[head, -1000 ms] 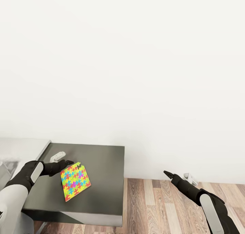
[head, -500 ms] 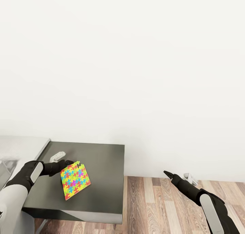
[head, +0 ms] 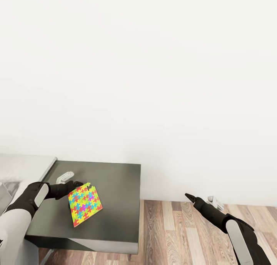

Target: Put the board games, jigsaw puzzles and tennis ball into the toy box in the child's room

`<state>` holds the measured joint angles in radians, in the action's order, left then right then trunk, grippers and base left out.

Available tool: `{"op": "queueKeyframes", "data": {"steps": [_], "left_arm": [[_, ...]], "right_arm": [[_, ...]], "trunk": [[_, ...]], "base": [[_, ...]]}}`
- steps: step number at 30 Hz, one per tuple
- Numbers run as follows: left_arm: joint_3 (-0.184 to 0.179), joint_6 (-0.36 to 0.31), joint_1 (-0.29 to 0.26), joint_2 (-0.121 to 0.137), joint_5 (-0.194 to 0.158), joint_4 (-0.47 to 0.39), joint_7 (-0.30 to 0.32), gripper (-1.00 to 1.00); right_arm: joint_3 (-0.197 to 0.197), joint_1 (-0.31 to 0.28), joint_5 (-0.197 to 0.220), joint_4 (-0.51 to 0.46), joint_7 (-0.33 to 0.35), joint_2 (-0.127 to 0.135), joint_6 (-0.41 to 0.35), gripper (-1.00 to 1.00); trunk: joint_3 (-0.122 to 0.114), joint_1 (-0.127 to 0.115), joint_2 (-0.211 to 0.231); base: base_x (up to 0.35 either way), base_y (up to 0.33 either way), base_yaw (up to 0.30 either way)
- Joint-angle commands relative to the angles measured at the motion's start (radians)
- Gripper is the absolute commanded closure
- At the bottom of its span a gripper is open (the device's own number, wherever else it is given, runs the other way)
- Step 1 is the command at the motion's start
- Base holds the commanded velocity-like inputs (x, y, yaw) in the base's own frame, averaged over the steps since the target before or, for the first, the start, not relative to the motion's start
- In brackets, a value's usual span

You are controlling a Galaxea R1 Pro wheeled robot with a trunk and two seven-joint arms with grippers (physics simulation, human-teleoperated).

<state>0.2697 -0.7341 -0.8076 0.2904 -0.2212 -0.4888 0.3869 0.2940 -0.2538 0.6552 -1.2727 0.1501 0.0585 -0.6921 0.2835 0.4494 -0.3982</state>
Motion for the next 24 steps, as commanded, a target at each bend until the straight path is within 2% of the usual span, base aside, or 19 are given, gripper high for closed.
{"op": "queueKeyframes", "data": {"steps": [1, 12, 24], "left_arm": [[0.005, -0.007, -0.001, 0.000, 0.000, -0.001, 0.003, -1.00], [0.006, -0.007, -0.001, 0.001, 0.002, -0.001, 0.002, -1.00], [0.006, -0.006, -0.001, 0.016, 0.002, -0.001, -0.006, -1.00]], "right_arm": [[0.002, -0.001, -0.002, -0.001, 0.005, 0.000, -0.006, -1.00], [0.002, -0.001, -0.003, -0.001, 0.005, 0.000, -0.006, -1.00], [0.002, -0.001, -0.003, -0.001, 0.005, 0.000, -0.006, -1.00]], "trunk": [[0.001, 0.001, -0.002], [-0.002, 0.001, -0.002], [-0.002, 0.001, -0.002]], "base": [[0.000, 0.000, -0.034], [0.000, 0.000, -0.009], [0.000, 0.000, 0.000]]}}
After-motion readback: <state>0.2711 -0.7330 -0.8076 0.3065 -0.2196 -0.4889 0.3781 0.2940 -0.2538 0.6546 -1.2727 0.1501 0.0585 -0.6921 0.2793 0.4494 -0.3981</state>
